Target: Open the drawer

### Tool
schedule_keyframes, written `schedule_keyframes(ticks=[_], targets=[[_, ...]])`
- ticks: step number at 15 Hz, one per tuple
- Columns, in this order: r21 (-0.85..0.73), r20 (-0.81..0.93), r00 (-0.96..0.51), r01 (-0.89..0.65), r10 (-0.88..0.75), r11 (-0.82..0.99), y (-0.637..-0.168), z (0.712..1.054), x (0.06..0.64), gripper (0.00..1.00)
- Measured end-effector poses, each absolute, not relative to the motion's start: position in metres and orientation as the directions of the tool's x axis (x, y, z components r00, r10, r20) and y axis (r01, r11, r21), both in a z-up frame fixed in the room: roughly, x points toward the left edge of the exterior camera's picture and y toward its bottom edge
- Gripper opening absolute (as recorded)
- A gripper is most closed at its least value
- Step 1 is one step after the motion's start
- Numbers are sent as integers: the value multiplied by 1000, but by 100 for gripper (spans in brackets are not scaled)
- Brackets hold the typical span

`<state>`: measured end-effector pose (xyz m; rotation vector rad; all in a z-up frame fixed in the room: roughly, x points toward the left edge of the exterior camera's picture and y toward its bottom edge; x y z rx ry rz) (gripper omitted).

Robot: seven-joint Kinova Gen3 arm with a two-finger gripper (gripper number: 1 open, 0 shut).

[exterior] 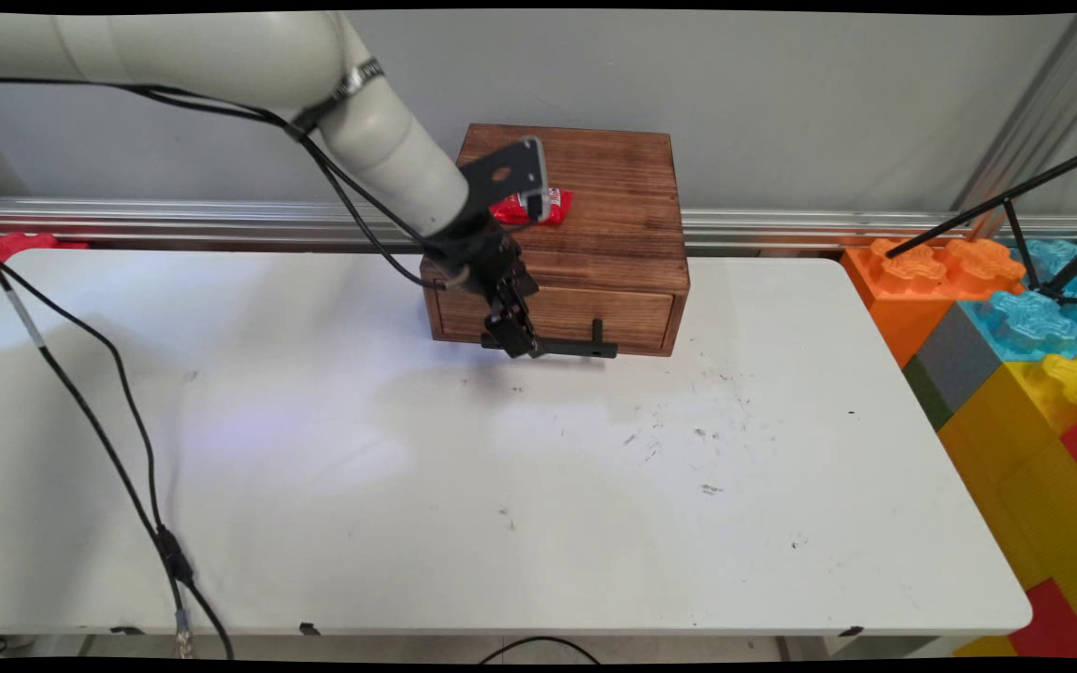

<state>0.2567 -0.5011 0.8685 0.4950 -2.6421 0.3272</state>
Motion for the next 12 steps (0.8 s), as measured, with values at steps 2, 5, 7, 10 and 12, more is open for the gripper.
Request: schedule_keyframes(ticks=[2,5,7,10,12], targets=[[-161,436,-859,-367,-267,916,-506,854,252,100],[-181,415,-880,-328,-230,927,-514,834,245,100],[-188,403,-890,-309,-214,932,-519,822,242,100],[-190,390,-899,-292,-201,937,-524,806,237,100],[-189,385,-901,-287,-198,939,-527,797,234,100]])
